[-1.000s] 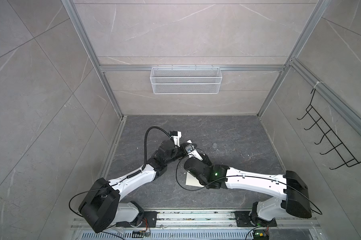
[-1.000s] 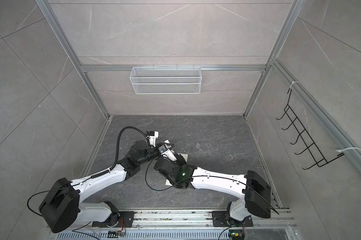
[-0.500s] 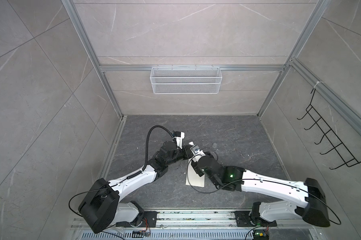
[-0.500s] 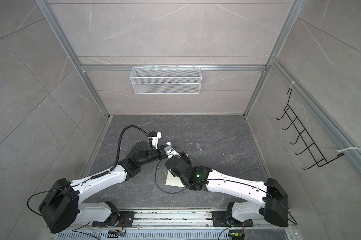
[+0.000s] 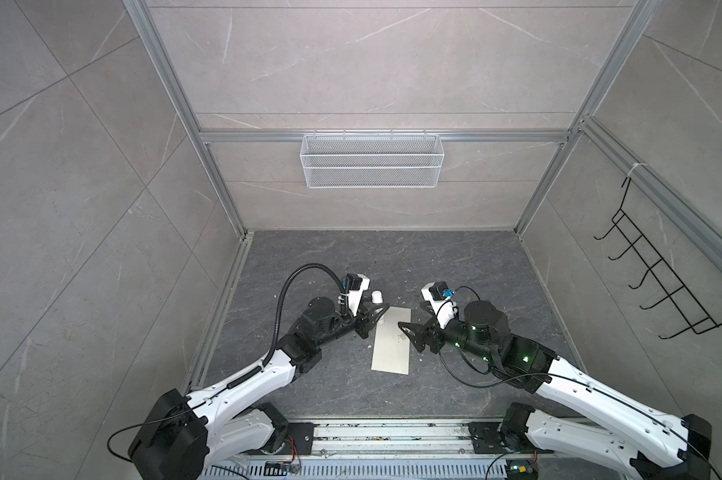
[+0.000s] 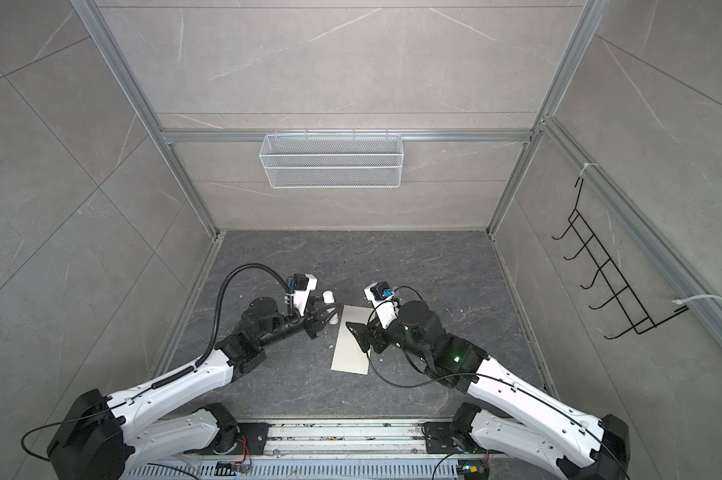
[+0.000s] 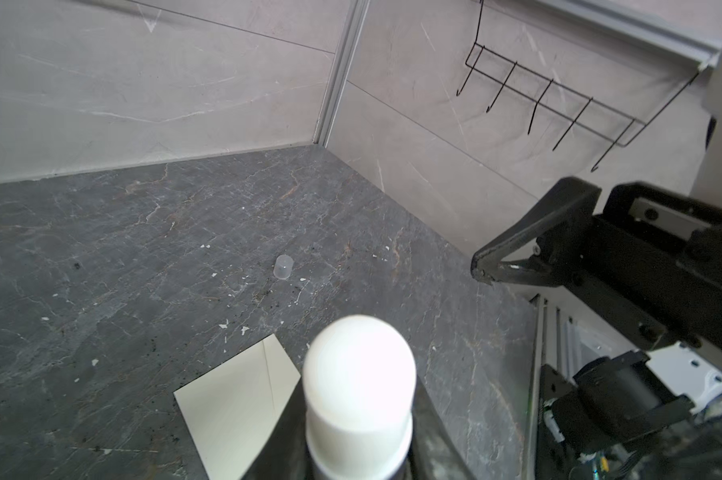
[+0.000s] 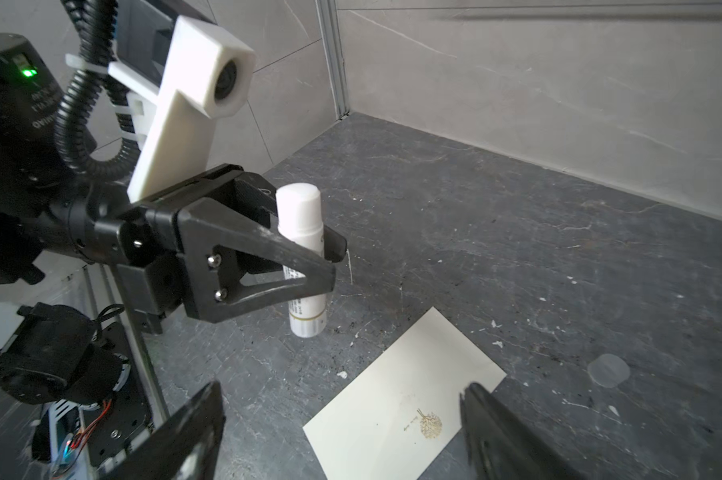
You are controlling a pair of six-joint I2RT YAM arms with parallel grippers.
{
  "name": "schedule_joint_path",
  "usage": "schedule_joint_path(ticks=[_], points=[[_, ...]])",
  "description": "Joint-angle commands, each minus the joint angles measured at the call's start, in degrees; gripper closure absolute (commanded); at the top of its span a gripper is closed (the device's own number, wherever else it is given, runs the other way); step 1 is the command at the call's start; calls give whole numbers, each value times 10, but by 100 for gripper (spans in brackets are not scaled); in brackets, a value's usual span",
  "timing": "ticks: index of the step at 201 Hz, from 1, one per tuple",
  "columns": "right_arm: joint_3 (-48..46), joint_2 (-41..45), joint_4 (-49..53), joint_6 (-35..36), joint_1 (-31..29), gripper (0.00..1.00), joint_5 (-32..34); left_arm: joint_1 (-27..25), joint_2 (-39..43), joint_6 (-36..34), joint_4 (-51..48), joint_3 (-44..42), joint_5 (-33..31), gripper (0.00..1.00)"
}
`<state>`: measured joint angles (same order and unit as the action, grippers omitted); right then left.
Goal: Place the letter into the envelope and seal it
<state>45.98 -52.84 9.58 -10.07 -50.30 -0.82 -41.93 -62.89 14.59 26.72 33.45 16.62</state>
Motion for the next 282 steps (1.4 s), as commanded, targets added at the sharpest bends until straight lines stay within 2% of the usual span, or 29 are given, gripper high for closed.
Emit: schedule_joint_path(ticks=[1, 40, 116, 144, 224, 282], points=[[18, -17, 1, -14, 3, 10, -35, -4, 19, -65, 50, 2, 2, 100], [24, -38, -8, -23, 4, 10, -50, -9, 21, -66, 57, -2, 12, 100], [118, -94, 44, -56, 4, 9, -3, -28, 4, -141, 22, 7, -10, 100], [147, -132, 53, -65, 3, 10, 0, -38, -3, -148, 11, 17, -12, 100], [174, -181, 66, -64, -5, 32, -4, -44, -9, -142, -1, 30, -14, 100], [199, -213, 96, -45, -20, 57, 0, -45, -20, -135, -24, 47, -9, 100]])
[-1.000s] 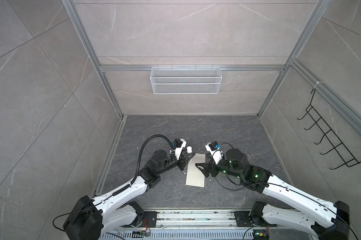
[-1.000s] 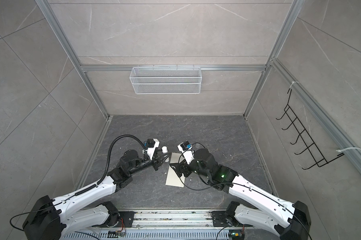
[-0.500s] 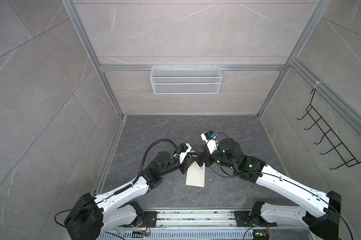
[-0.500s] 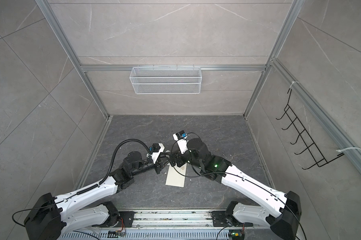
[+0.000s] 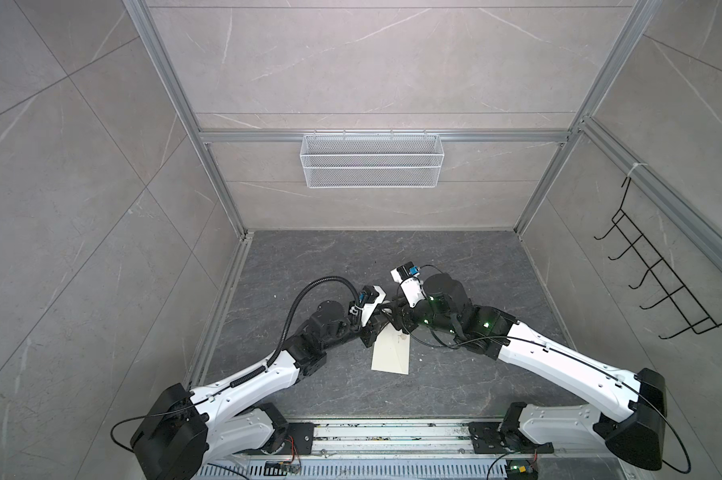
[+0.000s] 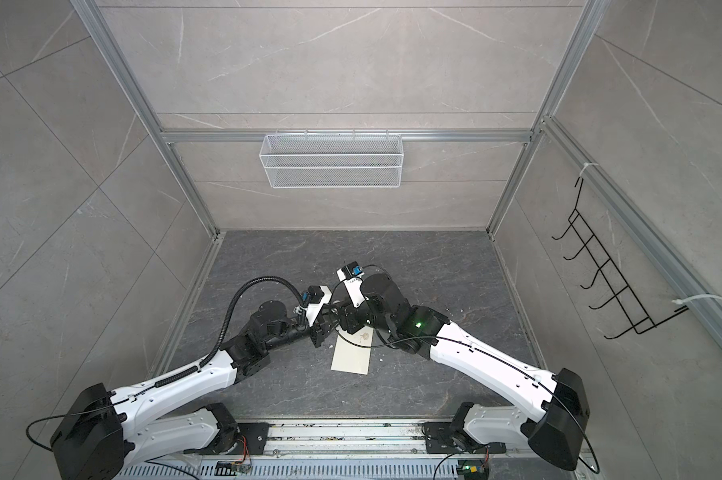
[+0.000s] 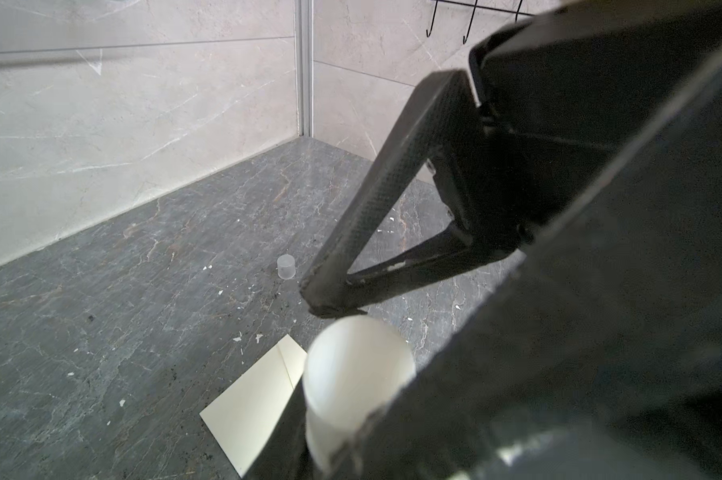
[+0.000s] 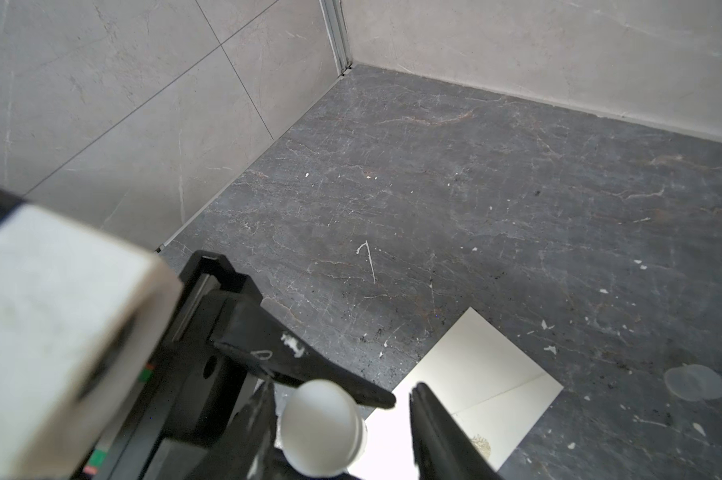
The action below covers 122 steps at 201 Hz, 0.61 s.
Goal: Place the letter into the envelope and seal it
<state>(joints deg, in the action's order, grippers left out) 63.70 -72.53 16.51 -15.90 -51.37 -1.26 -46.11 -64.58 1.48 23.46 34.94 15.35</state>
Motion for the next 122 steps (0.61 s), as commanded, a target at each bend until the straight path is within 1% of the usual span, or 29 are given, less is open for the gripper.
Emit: schedule_joint_path(ticks=[1, 17, 39, 57, 75, 80, 100, 113, 122], points=[[22, -16, 27, 14, -10, 57, 4, -4, -3, -3, 8, 32, 4, 100], [27, -21, 33, 17, -14, 67, 11, -3, -5, -2, 2, 37, 4, 100], [28, -23, 37, 17, -15, 77, 17, -3, -6, 1, 0, 38, 2, 100], [26, -20, 37, 16, -14, 83, 19, -3, -8, 4, 0, 39, 1, 100], [25, -15, 35, 12, -15, 85, 25, -4, -8, 4, 1, 38, 0, 100], [23, -14, 35, 11, -15, 86, 28, -4, -8, 3, 1, 38, -1, 94], [20, -8, 30, 6, -14, 88, 34, -4, -8, 2, 1, 36, 2, 80], [18, -4, 28, 1, -15, 89, 43, -3, -9, 1, 4, 32, 2, 67], [17, -2, 29, -1, -15, 89, 51, -4, -10, 2, 10, 28, 3, 60]])
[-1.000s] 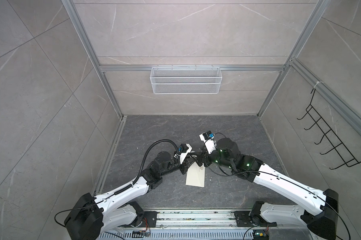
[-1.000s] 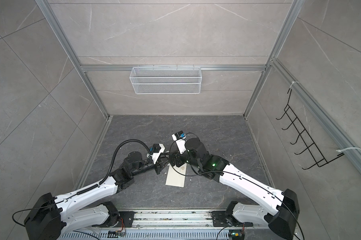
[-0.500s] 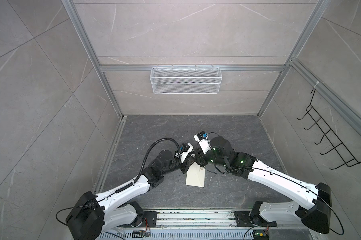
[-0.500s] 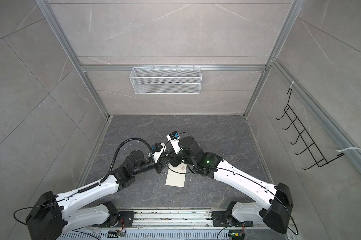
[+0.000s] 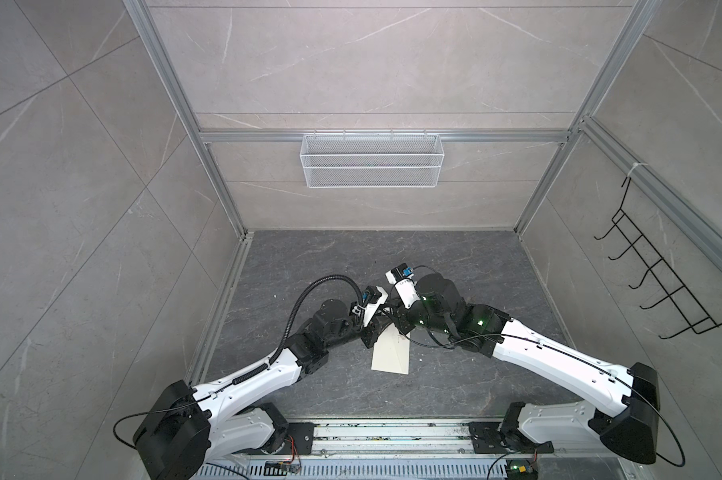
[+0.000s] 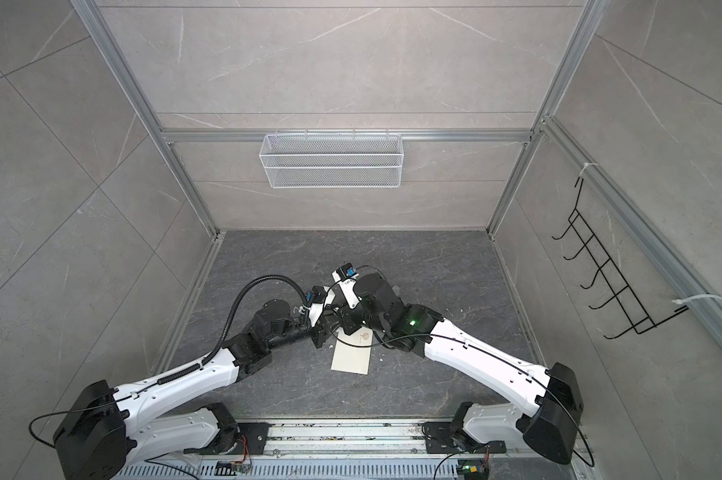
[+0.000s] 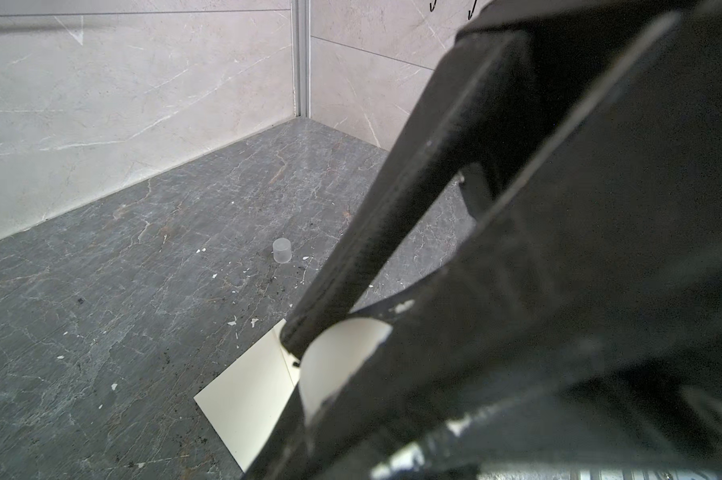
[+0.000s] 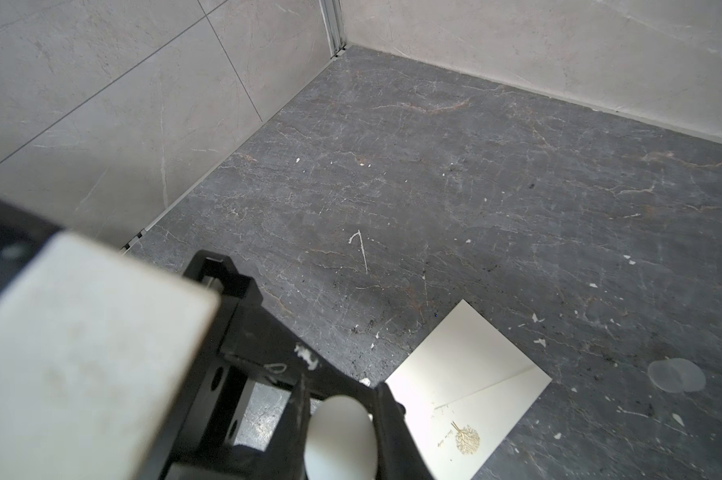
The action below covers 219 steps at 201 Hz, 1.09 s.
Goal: Place the letter into the envelope and seal it
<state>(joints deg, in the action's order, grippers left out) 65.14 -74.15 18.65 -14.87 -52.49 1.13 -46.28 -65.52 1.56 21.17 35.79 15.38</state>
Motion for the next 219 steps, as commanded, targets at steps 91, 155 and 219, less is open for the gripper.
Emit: schedule_joint_path(ticks=[91, 155, 219], points=[[-1, 33, 10, -29, -2, 89, 25, -2, -22, -9, 59, -5, 12, 50], [8, 22, 17, -35, 0, 72, 22, -2, -31, -11, 92, -18, 2, 96], [3, 63, 35, -34, 32, 22, 70, -4, -73, 11, 125, -29, -38, 100]])
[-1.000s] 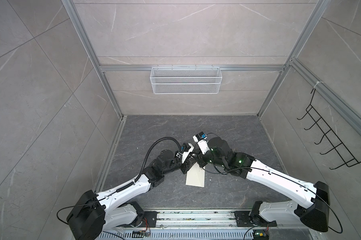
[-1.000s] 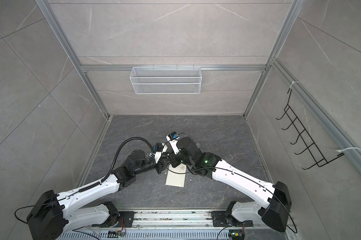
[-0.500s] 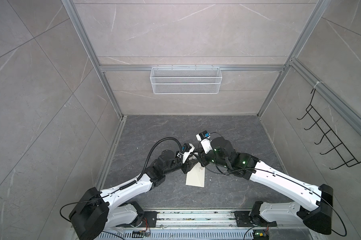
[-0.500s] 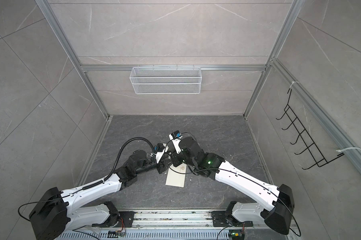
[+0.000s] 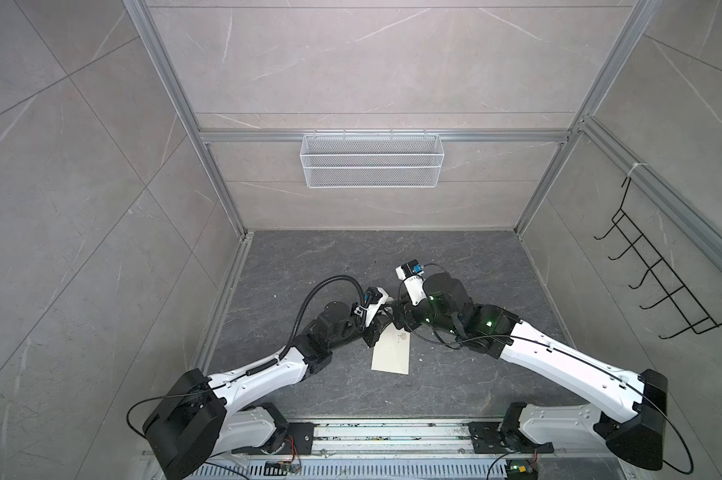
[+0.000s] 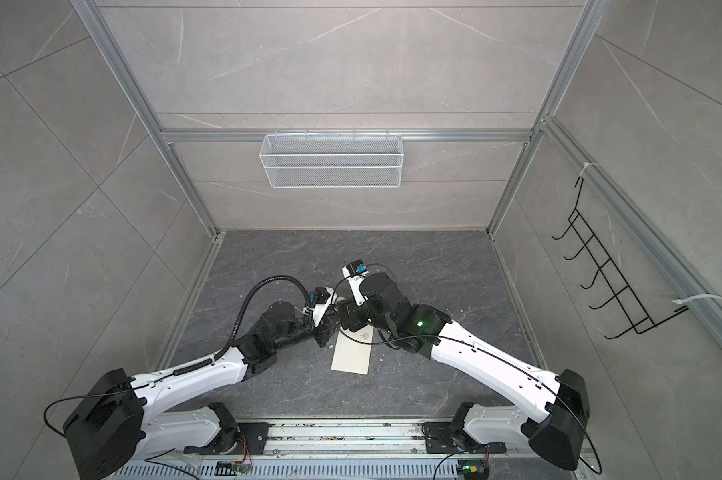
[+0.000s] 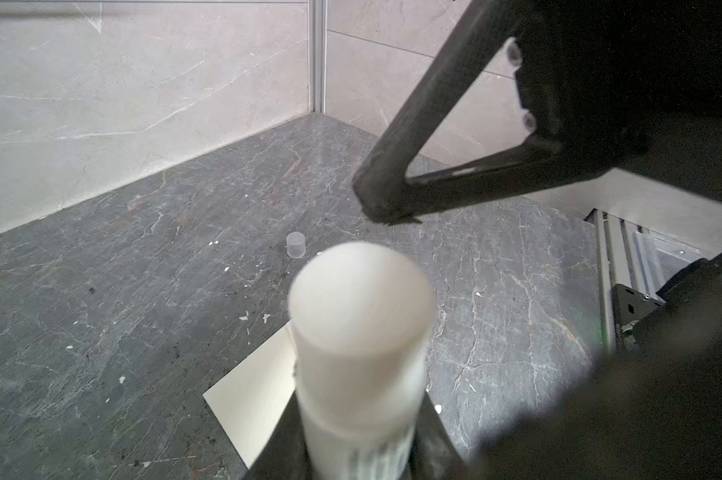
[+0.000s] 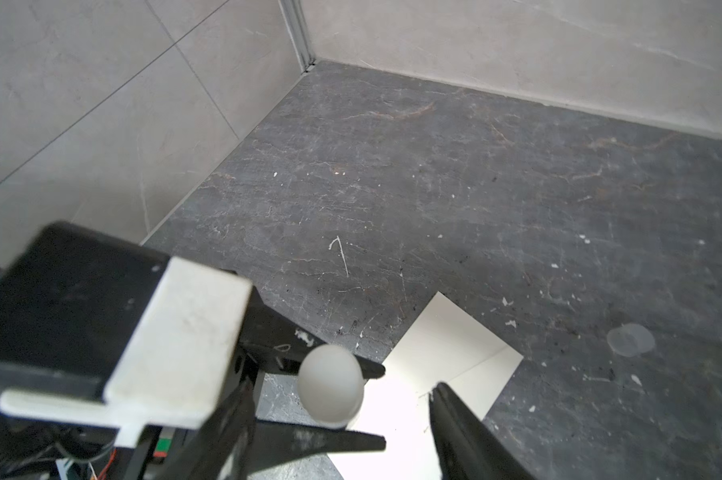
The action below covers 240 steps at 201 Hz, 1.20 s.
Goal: Place the letter into the envelope and seal it
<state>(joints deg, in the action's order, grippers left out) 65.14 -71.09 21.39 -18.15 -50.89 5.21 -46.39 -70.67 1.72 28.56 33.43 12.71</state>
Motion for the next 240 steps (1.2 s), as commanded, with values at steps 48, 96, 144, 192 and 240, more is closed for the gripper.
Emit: schedule_joint_path(ticks=[48, 96, 144, 192, 240], points=[[2, 53, 37, -27, 123, 16, 42, -15, -80, 8, 128, -19, -27, 100], [38, -68, 73, -41, 279, 14, -45, -22, -148, 6, 217, -23, -24, 100], [107, -233, 83, -12, 316, 17, -79, -40, -220, 10, 266, -8, -30, 100], [178, -364, 106, 3, 316, 24, -73, -44, -261, 10, 315, -9, -43, 100], [221, -436, 137, 10, 316, 37, -40, -44, -276, 12, 337, -13, -46, 100]])
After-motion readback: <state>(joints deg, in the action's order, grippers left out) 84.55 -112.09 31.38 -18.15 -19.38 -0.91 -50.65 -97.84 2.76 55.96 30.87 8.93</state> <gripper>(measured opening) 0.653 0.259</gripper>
